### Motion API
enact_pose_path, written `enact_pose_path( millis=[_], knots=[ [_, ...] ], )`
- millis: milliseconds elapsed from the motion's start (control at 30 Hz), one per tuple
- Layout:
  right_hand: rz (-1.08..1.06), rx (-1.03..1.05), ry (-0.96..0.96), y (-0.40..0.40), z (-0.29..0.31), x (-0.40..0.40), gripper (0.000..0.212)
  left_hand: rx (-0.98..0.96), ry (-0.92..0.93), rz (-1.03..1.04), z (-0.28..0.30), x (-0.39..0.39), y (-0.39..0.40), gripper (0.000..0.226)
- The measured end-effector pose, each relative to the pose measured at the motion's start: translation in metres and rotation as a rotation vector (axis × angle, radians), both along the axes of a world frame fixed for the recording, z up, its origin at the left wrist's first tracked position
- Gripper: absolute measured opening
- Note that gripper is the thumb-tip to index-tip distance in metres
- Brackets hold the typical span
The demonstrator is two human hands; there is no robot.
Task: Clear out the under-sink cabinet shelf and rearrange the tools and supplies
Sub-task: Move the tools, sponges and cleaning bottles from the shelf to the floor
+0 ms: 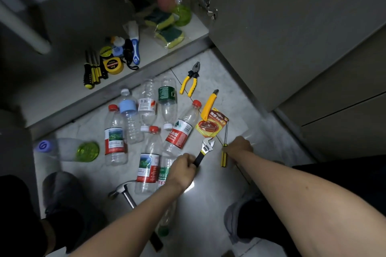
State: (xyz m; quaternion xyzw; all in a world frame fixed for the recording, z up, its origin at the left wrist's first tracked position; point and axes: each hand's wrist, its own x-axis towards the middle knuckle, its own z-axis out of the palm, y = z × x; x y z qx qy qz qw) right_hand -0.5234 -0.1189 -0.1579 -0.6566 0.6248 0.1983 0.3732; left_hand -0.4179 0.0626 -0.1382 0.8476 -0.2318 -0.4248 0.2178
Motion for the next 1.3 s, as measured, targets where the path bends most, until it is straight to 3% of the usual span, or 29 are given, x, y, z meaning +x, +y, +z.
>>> enact_pose_path(
  millis=[133, 267, 533, 700, 967, 1133, 1300],
  knots=[
    [0.061, -0.098, -0.019, -0.006, 0.02, 0.012, 0.02, -0.039, -0.032, 0.014, 0.019, 0.031, 0.012, 0.013],
    [0.13, -0.181, -0.06, 0.0, 0.043, 0.049, 0.033, -0.043, -0.116, 0.015, 0.046, 0.079, 0.025, 0.014],
    [0.263, -0.116, -0.476, 0.028, 0.106, 0.184, 0.021, 0.021, -0.357, 0.086, 0.102, 0.204, 0.046, 0.023],
    [0.438, -0.127, -0.564, 0.033, 0.133, 0.266, 0.023, 0.074, -0.465, 0.116, 0.122, 0.294, 0.041, 0.018],
    [0.687, -0.245, -0.506, 0.036, 0.125, 0.382, 0.019, 0.142, -0.498, 0.249, 0.09, 0.392, 0.014, 0.027],
    [0.761, -0.283, -0.483, 0.047, 0.111, 0.413, 0.022, 0.125, -0.544, 0.326, 0.064, 0.411, -0.002, 0.033],
    [0.809, -0.38, -0.512, 0.055, 0.107, 0.437, 0.017, 0.208, -0.472, 0.397, 0.055, 0.434, 0.02, 0.039]
  ],
)
